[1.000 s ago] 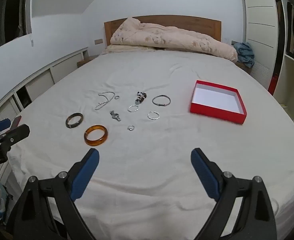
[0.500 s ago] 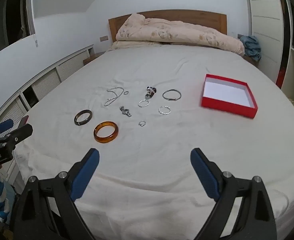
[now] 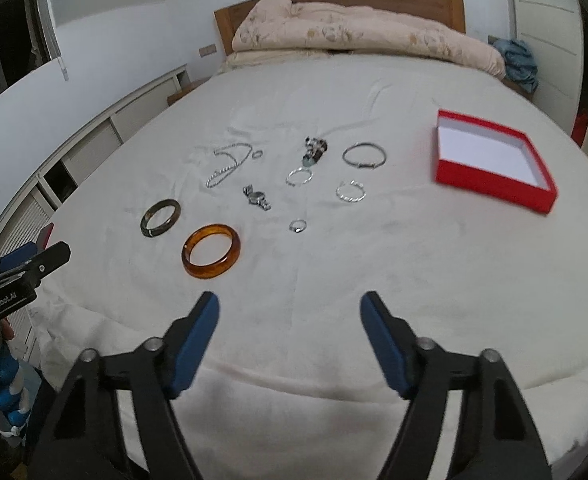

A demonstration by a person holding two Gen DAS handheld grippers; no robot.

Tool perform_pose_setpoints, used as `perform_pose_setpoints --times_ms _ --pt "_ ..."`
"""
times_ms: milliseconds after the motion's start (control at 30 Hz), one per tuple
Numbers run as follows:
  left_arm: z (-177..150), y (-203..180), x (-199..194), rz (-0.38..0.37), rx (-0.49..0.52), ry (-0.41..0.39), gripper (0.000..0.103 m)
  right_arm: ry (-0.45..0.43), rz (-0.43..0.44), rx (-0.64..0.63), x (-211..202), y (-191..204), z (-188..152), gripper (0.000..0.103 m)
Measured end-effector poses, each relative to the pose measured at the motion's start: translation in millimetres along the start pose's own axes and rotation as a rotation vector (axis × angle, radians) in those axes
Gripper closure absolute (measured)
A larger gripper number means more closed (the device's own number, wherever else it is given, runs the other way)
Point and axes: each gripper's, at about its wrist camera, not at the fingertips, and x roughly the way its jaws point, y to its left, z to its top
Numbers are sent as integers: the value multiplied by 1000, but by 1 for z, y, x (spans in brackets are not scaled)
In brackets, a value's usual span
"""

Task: Organize jewelry
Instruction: 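Move both tools toward the bangles on the bed, then grasp the dark brown bangle with the left tool while the right tool grasps the amber bangle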

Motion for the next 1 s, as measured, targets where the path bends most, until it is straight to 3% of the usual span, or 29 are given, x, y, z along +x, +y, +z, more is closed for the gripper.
perform_pose_setpoints --times_ms 133,467,767,1000 --pt "3 6 26 -3 -14 39 21 59 35 -7 29 5 6 56" --pt "35 26 106 4 -70 114 33 150 113 -44 106 32 39 64" --pt "40 48 179 4 -125 230 46 247 106 -141 165 58 50 72" --pt "38 50 195 7 -111 254 48 215 81 -227 190 65 46 86"
